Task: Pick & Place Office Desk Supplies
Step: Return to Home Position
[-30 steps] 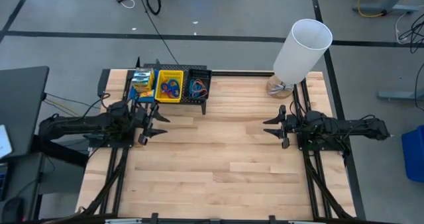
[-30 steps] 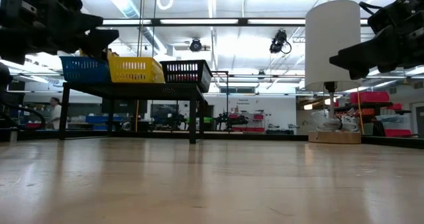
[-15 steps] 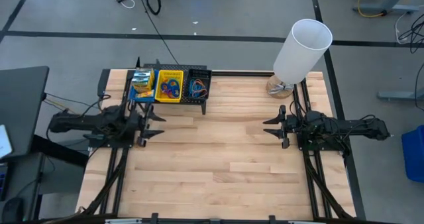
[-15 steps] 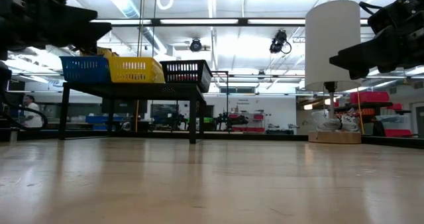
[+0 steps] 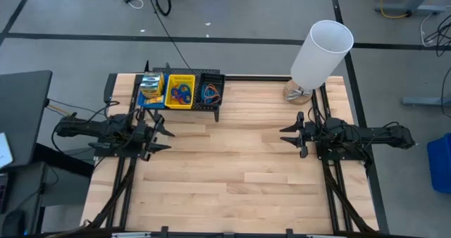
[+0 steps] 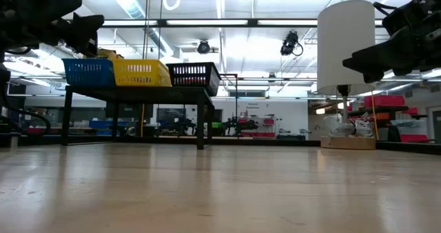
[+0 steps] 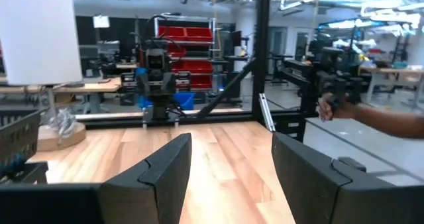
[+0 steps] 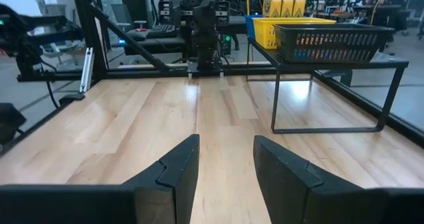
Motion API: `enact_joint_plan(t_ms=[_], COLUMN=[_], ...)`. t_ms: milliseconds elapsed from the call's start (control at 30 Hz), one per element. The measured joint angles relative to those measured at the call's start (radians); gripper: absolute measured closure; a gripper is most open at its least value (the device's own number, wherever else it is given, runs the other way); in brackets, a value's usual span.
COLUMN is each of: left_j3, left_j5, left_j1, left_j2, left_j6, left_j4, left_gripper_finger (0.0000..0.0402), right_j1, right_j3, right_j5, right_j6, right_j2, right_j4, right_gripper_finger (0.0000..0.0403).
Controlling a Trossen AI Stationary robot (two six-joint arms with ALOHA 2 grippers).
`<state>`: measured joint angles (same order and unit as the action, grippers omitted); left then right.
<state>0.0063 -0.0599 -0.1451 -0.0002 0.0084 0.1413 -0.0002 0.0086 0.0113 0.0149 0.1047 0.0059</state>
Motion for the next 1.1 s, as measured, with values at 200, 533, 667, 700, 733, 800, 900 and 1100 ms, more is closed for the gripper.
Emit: enact_joint_plan(t_ms=[200, 533, 667, 700, 733, 800, 900, 1100], left_j3=[0.000, 0.000, 0.000, 0.000, 0.000, 0.000, 0.000, 0.000], left_j5=[0.025, 0.025, 0.026, 0.026, 0.026, 0.026, 0.026, 0.026], left_j1=[0.000, 0.000, 0.000, 0.000, 0.000, 0.000, 0.000, 0.000], left_j2=[0.004, 0.005, 0.005, 0.005, 0.005, 0.005, 0.005, 0.005], left_j6=[-0.135, -0.147, -0.147, -0.147, -0.147, -0.147, -0.147, -0.147], left_j4=[-0.004, -0.001, -0.001, -0.001, -0.001, -0.001, -0.001, -0.001], left_gripper_finger=[0.0184, 0.0184, 0.0184, 0.0184, 0.0184, 0.0184, 0.0184, 0.0184], right_j1=[0.000, 0.000, 0.000, 0.000, 0.000, 0.000, 0.000, 0.000], right_j3=[0.000, 0.000, 0.000, 0.000, 0.000, 0.000, 0.000, 0.000], right_j5=[0.000, 0.003, 0.003, 0.003, 0.003, 0.003, 0.003, 0.003], right_j6=[0.022, -0.061, -0.065, -0.065, -0.065, -0.065, -0.065, -0.065], right_j2=[0.000, 0.000, 0.000, 0.000, 0.000, 0.000, 0.000, 0.000], right_j4=[0.000, 0.000, 0.000, 0.000, 0.000, 0.000, 0.000, 0.000], right_gripper_finger=[0.0250, 0.0250, 0.0250, 0.0250, 0.0250, 0.0250, 0.0250, 0.0250])
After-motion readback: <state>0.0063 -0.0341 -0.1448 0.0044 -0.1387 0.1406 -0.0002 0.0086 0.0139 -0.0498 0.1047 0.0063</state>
